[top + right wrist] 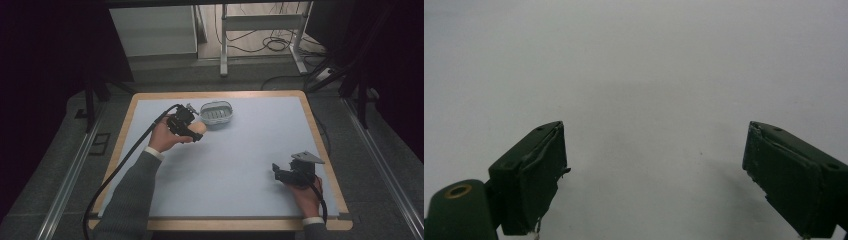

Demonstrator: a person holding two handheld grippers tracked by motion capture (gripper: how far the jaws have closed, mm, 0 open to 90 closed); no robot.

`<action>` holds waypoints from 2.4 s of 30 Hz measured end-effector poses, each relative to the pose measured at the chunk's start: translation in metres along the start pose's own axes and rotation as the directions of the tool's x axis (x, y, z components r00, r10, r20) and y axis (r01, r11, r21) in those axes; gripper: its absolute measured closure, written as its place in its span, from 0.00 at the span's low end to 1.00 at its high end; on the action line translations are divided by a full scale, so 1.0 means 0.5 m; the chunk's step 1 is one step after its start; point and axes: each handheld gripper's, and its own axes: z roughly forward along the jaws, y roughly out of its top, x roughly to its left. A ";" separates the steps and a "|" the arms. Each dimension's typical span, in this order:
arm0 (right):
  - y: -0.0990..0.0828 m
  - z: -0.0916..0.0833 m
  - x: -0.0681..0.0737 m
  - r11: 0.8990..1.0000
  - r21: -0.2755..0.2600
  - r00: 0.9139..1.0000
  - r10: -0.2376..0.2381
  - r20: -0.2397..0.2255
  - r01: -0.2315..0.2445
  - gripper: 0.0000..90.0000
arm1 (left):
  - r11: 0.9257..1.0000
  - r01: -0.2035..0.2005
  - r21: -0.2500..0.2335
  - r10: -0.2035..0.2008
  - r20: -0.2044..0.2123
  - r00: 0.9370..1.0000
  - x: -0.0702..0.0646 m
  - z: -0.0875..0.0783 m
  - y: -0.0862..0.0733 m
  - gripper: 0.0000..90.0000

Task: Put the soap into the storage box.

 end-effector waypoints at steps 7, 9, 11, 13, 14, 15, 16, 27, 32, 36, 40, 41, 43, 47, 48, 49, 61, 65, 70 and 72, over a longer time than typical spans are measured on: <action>0.000 0.000 -0.001 1.000 0.001 1.000 0.000 -0.002 0.000 0.12 | 1.000 0.000 0.004 0.000 -0.004 1.000 0.007 0.006 0.009 0.36; 0.000 0.000 -0.001 1.000 0.003 1.000 -0.001 -0.002 0.001 0.12 | 1.000 -0.002 0.002 0.002 -0.004 1.000 0.010 0.007 0.013 0.36; 0.000 0.001 -0.001 1.000 0.003 1.000 -0.001 -0.002 0.001 0.12 | 1.000 0.004 -0.001 -0.004 -0.001 1.000 0.010 0.009 0.015 0.36; 0.000 0.001 -0.001 1.000 0.004 1.000 -0.001 -0.002 0.001 0.12 | 1.000 -0.004 0.007 0.004 -0.006 1.000 0.012 0.012 0.018 0.36; 0.000 0.001 -0.001 1.000 0.003 1.000 -0.001 -0.002 0.001 0.12 | 1.000 -0.006 0.008 0.006 -0.006 1.000 0.013 0.014 0.019 0.36; 0.000 0.001 -0.001 1.000 0.003 1.000 0.000 -0.002 0.000 0.12 | 1.000 -0.004 0.011 0.004 -0.007 1.000 0.014 0.016 0.021 0.36; 0.000 0.000 -0.001 1.000 0.003 1.000 0.000 -0.002 0.000 0.12 | 1.000 -0.004 0.013 0.004 -0.007 1.000 0.014 0.017 0.022 0.36; 0.000 0.001 -0.001 1.000 0.002 1.000 0.001 0.000 -0.001 0.12 | 1.000 -0.002 0.019 0.002 -0.003 1.000 0.026 0.025 0.042 0.36; 0.000 0.000 -0.001 1.000 0.002 1.000 0.003 0.001 -0.003 0.12 | 1.000 -0.011 0.027 0.011 -0.012 1.000 0.034 0.028 0.053 0.36; 0.000 0.000 -0.002 1.000 0.002 1.000 0.003 0.002 -0.003 0.12 | 1.000 -0.010 0.030 0.010 -0.016 1.000 0.038 0.033 0.064 0.36; 0.000 0.001 -0.002 1.000 0.003 1.000 0.003 0.002 -0.003 0.12 | 0.999 -0.018 0.042 0.019 -0.013 1.000 0.044 0.039 0.077 0.36; 0.000 0.001 -0.002 1.000 0.003 1.000 0.004 0.002 -0.004 0.12 | 0.999 -0.010 0.035 0.010 -0.009 1.000 0.045 0.042 0.080 0.36; 0.000 0.001 -0.002 1.000 0.003 1.000 0.003 0.002 -0.003 0.12 | 0.999 -0.021 0.049 0.022 -0.013 1.000 0.048 0.045 0.086 0.36; 0.000 0.001 -0.002 1.000 0.004 1.000 0.005 0.001 -0.005 0.12 | 0.998 -0.025 0.055 0.025 -0.014 1.000 0.051 0.055 0.099 0.36; 0.000 0.000 -0.002 1.000 0.004 1.000 0.005 0.001 -0.005 0.12 | 0.998 -0.026 0.056 0.027 -0.012 1.000 0.052 0.058 0.103 0.36; 0.000 0.000 -0.002 1.000 0.004 1.000 0.006 0.000 -0.006 0.12 | 0.998 -0.027 0.055 0.028 -0.011 1.000 0.052 0.061 0.106 0.36; 0.000 0.000 -0.003 1.000 0.004 1.000 0.012 -0.003 -0.012 0.12 | 0.997 -0.045 0.061 0.046 -0.009 0.999 0.061 0.081 0.151 0.36; 0.000 0.000 -0.003 1.000 0.002 1.000 0.013 -0.002 -0.013 0.12 | 0.997 -0.044 0.064 0.045 -0.011 0.999 0.068 0.092 0.166 0.36; 0.000 0.000 -0.003 1.000 0.004 1.000 0.016 -0.004 -0.016 0.12 | 0.995 -0.056 0.079 0.057 -0.005 0.998 0.071 0.110 0.184 0.36; 0.000 0.000 -0.003 1.000 0.004 1.000 0.018 -0.004 -0.018 0.12 | 0.994 -0.067 0.091 0.068 -0.007 0.998 0.072 0.119 0.192 0.36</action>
